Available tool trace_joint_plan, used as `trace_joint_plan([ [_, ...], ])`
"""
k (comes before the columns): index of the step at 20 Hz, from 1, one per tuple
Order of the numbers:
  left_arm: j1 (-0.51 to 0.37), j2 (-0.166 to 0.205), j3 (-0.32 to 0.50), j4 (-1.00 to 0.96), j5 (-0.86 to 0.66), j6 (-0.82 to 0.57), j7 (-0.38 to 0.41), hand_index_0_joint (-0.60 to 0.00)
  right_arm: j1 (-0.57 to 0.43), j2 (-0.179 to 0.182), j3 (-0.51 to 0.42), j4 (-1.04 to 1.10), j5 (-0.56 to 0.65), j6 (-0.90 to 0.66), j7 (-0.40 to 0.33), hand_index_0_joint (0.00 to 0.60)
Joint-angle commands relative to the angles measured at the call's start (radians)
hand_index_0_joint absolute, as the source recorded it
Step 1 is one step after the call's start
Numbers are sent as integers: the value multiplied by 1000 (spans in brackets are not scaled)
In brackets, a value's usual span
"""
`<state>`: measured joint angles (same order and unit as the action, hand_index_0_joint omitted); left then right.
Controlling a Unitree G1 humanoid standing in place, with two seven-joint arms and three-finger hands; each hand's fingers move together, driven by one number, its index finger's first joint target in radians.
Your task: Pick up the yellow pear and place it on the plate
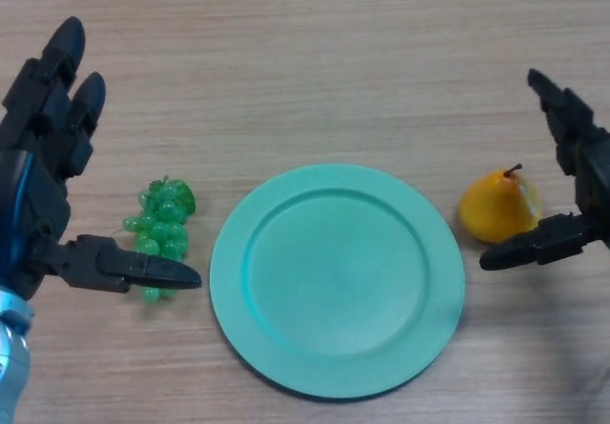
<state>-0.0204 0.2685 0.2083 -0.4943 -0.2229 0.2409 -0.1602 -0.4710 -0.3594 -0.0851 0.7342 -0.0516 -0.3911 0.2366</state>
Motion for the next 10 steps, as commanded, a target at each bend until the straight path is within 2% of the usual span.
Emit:
trace_joint_plan([
  [1, -32, 33, 47, -51, -22, -144, 8, 0, -108, -58, -36, 54, 30, -202, -19, 0],
  [5, -25, 41, 52, -62, -20, -122, 0, 0, -176, -43, -33, 222, 77, -239, 31, 0],
  [7, -17, 53, 68, -83, -29, -69, -17, 0, -211, -34, -30, 304, 79, -269, 27, 0],
  [8, -17, 55, 77, -87, -31, -56, -26, 0, -227, -27, -30, 341, 94, -262, 47, 0],
  [10, -19, 42, 87, -78, -27, -79, -25, 0, -245, -19, -23, 389, 85, -264, 44, 0],
])
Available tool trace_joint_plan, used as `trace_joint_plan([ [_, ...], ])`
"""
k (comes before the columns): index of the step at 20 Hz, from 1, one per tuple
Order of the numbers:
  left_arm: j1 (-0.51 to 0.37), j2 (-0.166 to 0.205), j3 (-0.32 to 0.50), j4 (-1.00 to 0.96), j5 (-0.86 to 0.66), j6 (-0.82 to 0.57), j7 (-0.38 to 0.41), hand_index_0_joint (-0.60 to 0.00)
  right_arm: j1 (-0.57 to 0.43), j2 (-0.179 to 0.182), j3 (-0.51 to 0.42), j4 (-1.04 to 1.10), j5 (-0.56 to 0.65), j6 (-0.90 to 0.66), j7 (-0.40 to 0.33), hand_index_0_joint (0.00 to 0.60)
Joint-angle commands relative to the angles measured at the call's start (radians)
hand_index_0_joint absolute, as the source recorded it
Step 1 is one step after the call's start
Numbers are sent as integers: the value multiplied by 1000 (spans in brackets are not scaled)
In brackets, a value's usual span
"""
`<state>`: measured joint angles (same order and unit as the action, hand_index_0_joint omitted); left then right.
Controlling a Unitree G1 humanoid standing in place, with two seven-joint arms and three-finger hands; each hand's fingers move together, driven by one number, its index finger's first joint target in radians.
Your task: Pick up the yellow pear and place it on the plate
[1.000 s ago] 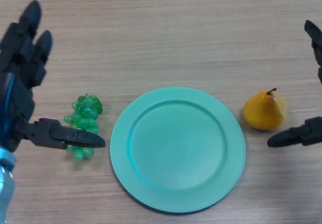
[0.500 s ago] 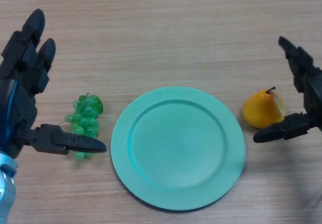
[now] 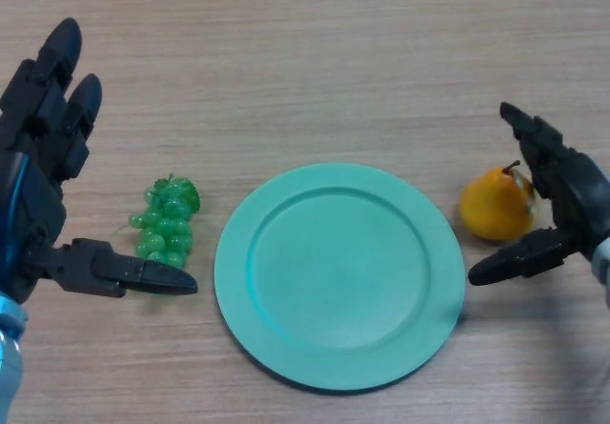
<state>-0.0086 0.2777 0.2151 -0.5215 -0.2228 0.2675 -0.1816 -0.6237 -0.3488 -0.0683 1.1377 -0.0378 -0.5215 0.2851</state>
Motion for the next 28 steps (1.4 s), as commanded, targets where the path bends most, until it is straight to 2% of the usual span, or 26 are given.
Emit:
trace_joint_plan([
  [1, -28, 36, 79, -53, -21, -106, -5, 0, -99, -30, -40, -9, 75, -118, 5, 0],
  [7, -19, 47, 95, -52, -1, -99, -14, 0, -140, -15, -22, 87, 6, -121, -66, 0],
  [9, -17, 47, 96, -51, 4, -102, -16, 0, -141, -18, -10, 95, -30, -135, -100, 201],
  [10, -15, 45, 99, -51, 5, -103, -18, 0, -140, -28, 15, 106, -97, -158, -156, 352],
  [11, -12, 44, 102, -53, 7, -102, -20, 0, -138, -46, 55, 116, -206, -184, -250, 451],
  [12, -3, 39, 106, -57, 14, -106, -26, 0, -148, -85, 134, 148, -464, -216, -480, 594],
  [14, 1, 30, 110, -66, 14, -96, -17, 0, -148, -81, 86, 154, -498, -179, -509, 600],
  [18, 6, 18, 108, -68, 17, -122, -1, 0, -163, -94, 69, 162, -563, -174, -602, 600],
  [20, 10, 18, 109, -78, 13, -122, 2, 0, -166, -99, 64, 146, -575, -166, -600, 600],
  [21, 12, 18, 112, -81, 7, -119, 0, 0, -149, -97, 48, 95, -551, -152, -566, 600],
  [23, 14, 19, 115, -89, -1, -114, -3, 0, -155, -103, 46, 54, -548, -148, -561, 600],
  [24, 17, 15, 116, -88, -5, -126, -5, 0, -155, -98, 31, 30, -513, -156, -506, 600],
  [26, 16, 18, 124, -88, -18, -122, -8, 0, -136, -85, 42, -66, -516, -127, -498, 600],
  [27, 17, 18, 125, -89, -25, -119, -10, 0, -113, -60, 35, -125, -482, -100, -443, 600],
  [28, 19, 19, 122, -90, -26, -120, -13, 0, -76, -17, 12, -226, -402, -52, -373, 600],
])
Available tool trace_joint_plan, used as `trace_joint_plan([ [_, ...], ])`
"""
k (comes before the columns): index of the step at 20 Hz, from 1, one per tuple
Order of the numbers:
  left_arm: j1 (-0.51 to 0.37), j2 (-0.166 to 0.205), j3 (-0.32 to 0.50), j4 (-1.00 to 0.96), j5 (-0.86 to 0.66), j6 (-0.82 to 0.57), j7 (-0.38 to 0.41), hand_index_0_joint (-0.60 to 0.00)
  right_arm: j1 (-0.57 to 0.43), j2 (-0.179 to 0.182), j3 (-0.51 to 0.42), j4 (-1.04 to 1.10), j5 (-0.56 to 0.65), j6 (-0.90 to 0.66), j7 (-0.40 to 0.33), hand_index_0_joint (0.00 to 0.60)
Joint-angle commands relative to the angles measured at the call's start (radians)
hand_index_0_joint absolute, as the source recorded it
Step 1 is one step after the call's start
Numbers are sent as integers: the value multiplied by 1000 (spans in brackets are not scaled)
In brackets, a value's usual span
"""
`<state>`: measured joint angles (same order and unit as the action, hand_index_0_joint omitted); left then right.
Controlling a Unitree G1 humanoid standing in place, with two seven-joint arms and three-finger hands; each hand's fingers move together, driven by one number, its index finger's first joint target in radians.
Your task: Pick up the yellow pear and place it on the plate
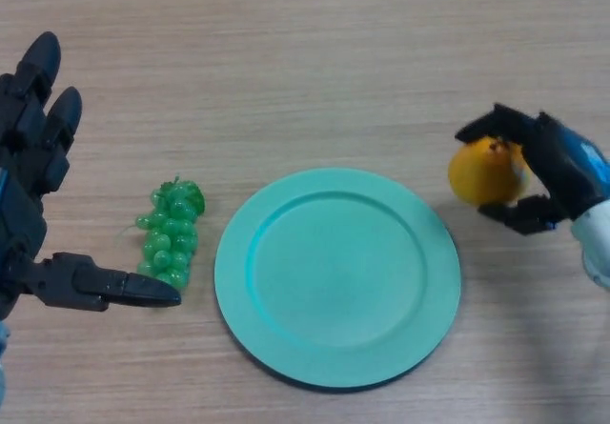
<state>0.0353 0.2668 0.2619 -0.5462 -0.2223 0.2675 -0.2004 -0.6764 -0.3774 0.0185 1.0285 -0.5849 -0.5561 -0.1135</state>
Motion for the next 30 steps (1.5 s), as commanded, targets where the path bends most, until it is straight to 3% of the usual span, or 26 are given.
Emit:
trace_joint_plan([
  [1, -23, 27, 74, -66, -27, -123, 5, 0, 11, 37, -67, -214, 178, 48, 76, 600],
  [2, -19, 32, 74, -69, -26, -126, -6, 0, 65, 73, -55, -344, 229, 144, 143, 600],
  [3, -16, 35, 77, -69, -25, -126, -16, 0, 84, 86, -37, -402, 225, 173, 141, 600],
  [5, -11, 34, 91, -73, -35, -121, -28, 0, 159, 150, 1, -568, 356, 349, 216, 600],
  [8, -16, 30, 103, -62, -46, -137, -25, 0, 201, 177, 77, -570, 228, 297, 174, 600],
  [11, -17, 37, 115, -60, -61, -143, -24, 0, 246, 186, 167, -638, 404, 410, 162, 600],
  [14, -8, 24, 106, -43, -65, -197, -15, 0, 244, 187, 197, -597, 366, 381, 164, 600],
  [16, -4, 29, 108, -44, -60, -205, -21, 0, 264, 187, 218, -648, 439, 458, 188, 600],
  [18, 2, 30, 118, -55, -70, -179, -26, 0, 271, 187, 224, -669, 439, 484, 199, 600],
  [19, 3, 30, 118, -56, -69, -178, -26, 0, 271, 187, 225, -668, 439, 485, 199, 500],
  [22, 10, 24, 121, -63, -63, -171, -34, 0, 261, 187, 228, -680, 439, 487, 193, 100],
  [23, 11, 21, 120, -63, -54, -177, -33, 0, 257, 187, 229, -702, 450, 501, 190, 18],
  [27, 9, 21, 121, -70, -65, -173, -23, 0, 268, 187, 222, -853, 523, 565, 201, 0],
  [30, 11, 13, 117, -70, -73, -194, -10, 0, 309, 187, 132, -1092, 587, 689, 272, 0],
])
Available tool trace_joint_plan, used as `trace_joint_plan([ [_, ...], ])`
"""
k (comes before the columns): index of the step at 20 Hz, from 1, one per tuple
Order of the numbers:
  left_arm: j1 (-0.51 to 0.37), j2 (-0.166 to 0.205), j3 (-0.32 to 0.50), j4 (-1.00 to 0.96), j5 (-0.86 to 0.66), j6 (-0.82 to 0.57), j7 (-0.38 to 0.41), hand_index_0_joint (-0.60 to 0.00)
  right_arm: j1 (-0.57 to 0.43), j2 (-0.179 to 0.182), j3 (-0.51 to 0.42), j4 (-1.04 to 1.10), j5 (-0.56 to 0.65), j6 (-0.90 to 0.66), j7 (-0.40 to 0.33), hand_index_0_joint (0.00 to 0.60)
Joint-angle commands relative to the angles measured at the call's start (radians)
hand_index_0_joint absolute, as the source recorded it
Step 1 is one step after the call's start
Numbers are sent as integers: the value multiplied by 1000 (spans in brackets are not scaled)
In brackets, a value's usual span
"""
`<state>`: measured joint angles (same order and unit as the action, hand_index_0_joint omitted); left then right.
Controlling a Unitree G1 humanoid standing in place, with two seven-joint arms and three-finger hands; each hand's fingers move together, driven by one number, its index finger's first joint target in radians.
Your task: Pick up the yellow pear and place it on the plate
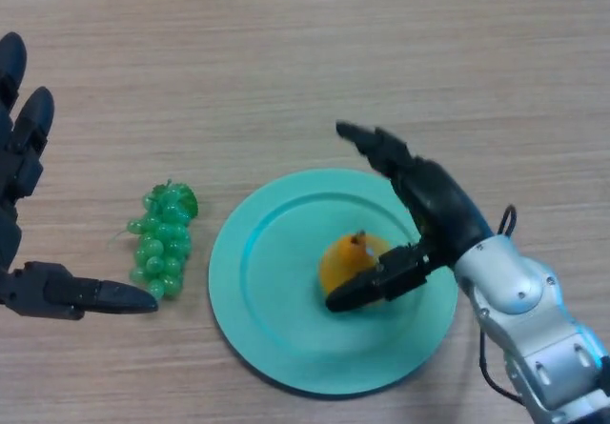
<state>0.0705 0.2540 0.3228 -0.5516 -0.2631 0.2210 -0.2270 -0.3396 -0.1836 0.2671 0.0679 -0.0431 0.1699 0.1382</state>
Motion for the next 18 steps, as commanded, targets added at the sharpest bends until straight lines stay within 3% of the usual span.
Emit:
trace_joint_plan([
  [1, -24, 28, 57, -68, -37, -141, 18, 0, -16, -6, -141, -180, 52, -10, 42, 0],
  [3, -22, 34, 62, -82, -41, -117, 10, 0, 25, -6, -220, -330, 86, 78, 99, 0],
  [4, -23, 35, 55, -80, -24, -110, 3, 0, 54, -23, -257, -420, 126, 133, 113, 0],
  [8, -42, 40, 25, -87, 28, -72, -18, 0, 178, -80, -333, -570, 188, 144, 132, 0],
  [10, -53, 43, 15, -81, 24, -54, -23, 0, 233, -91, -364, -595, 192, 119, 139, 0],
  [13, -66, 45, 11, -105, -4, 3, 5, 0, 271, -83, -369, -665, 204, 134, 110, 0],
  [18, -97, 58, 4, -79, -16, -50, 55, 0, 313, -71, -349, -726, 195, 116, 133, 0],
])
